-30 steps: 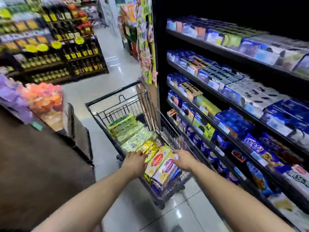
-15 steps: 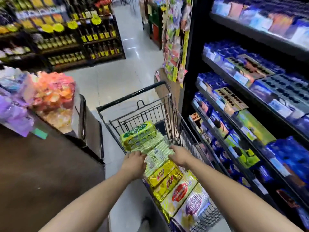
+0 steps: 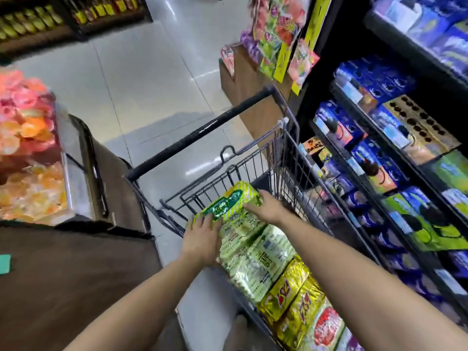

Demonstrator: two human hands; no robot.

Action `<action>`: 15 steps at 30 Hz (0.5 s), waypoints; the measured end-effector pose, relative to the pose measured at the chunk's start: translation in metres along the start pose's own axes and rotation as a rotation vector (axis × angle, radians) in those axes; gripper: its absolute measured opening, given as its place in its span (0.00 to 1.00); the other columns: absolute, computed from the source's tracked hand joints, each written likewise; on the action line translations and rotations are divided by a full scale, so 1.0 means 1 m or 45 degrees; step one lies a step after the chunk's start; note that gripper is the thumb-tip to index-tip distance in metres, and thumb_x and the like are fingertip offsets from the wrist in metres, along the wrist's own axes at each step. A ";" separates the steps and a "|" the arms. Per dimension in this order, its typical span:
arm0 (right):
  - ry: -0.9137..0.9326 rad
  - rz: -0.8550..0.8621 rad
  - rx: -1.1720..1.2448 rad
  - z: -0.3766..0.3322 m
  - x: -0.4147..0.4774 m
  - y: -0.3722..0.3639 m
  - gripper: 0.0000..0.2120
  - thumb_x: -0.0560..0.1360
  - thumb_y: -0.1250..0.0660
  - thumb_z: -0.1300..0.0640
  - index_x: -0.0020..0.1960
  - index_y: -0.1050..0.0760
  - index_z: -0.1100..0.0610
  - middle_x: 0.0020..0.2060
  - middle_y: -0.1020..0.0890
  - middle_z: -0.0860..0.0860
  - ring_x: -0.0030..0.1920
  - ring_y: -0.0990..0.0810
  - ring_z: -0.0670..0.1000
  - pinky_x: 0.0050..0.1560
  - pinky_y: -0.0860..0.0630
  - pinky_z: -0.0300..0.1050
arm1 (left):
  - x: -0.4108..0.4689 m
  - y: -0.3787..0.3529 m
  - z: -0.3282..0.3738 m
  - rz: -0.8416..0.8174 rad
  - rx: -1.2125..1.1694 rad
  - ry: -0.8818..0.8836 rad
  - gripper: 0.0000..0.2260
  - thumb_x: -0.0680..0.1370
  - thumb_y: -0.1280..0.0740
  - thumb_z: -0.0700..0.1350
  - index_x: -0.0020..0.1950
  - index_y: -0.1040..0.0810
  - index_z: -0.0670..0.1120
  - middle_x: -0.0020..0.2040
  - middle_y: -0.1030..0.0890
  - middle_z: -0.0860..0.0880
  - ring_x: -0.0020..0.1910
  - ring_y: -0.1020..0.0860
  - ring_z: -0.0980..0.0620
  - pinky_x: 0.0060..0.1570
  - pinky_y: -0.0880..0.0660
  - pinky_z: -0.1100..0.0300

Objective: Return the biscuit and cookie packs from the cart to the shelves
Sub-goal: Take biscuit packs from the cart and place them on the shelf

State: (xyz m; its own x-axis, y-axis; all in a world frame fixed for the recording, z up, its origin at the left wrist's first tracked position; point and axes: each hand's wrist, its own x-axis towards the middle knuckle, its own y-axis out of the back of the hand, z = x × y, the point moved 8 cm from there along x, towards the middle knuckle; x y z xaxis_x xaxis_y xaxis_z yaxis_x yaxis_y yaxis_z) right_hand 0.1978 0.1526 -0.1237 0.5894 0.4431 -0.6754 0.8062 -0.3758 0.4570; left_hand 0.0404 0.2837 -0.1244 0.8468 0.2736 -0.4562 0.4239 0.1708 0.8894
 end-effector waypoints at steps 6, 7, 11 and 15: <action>-0.173 -0.022 0.383 0.015 0.044 -0.023 0.51 0.72 0.28 0.36 0.81 0.54 0.54 0.80 0.43 0.59 0.78 0.41 0.62 0.75 0.42 0.61 | 0.012 -0.014 -0.020 0.080 0.001 -0.068 0.26 0.83 0.46 0.55 0.81 0.43 0.54 0.78 0.36 0.45 0.77 0.39 0.40 0.76 0.49 0.39; -0.200 -0.021 0.437 0.019 0.048 -0.026 0.52 0.71 0.28 0.35 0.81 0.53 0.54 0.79 0.42 0.59 0.77 0.40 0.62 0.75 0.41 0.59 | 0.014 -0.016 -0.024 0.091 -0.014 -0.075 0.25 0.83 0.45 0.55 0.80 0.42 0.54 0.78 0.35 0.45 0.76 0.37 0.39 0.76 0.49 0.38; -0.277 0.027 0.643 0.028 0.058 -0.028 0.49 0.67 0.25 0.33 0.77 0.46 0.51 0.74 0.34 0.59 0.71 0.30 0.61 0.73 0.35 0.62 | 0.011 -0.020 -0.029 0.172 -0.014 -0.139 0.24 0.82 0.41 0.54 0.78 0.33 0.49 0.75 0.30 0.42 0.73 0.32 0.38 0.76 0.42 0.38; -0.327 0.049 0.848 0.032 0.058 -0.037 0.53 0.59 0.22 0.30 0.74 0.43 0.48 0.73 0.32 0.57 0.65 0.28 0.58 0.72 0.35 0.64 | 0.012 -0.019 -0.029 0.223 -0.050 -0.175 0.25 0.82 0.42 0.55 0.75 0.31 0.45 0.72 0.28 0.40 0.71 0.30 0.37 0.73 0.36 0.40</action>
State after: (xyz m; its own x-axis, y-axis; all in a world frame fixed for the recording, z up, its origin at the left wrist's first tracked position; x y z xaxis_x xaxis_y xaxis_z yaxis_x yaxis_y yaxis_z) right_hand 0.2003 0.1658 -0.1984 0.5199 0.2451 -0.8183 0.5342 -0.8408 0.0876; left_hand 0.0330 0.3110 -0.1472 0.9433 0.1716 -0.2842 0.2558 0.1698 0.9517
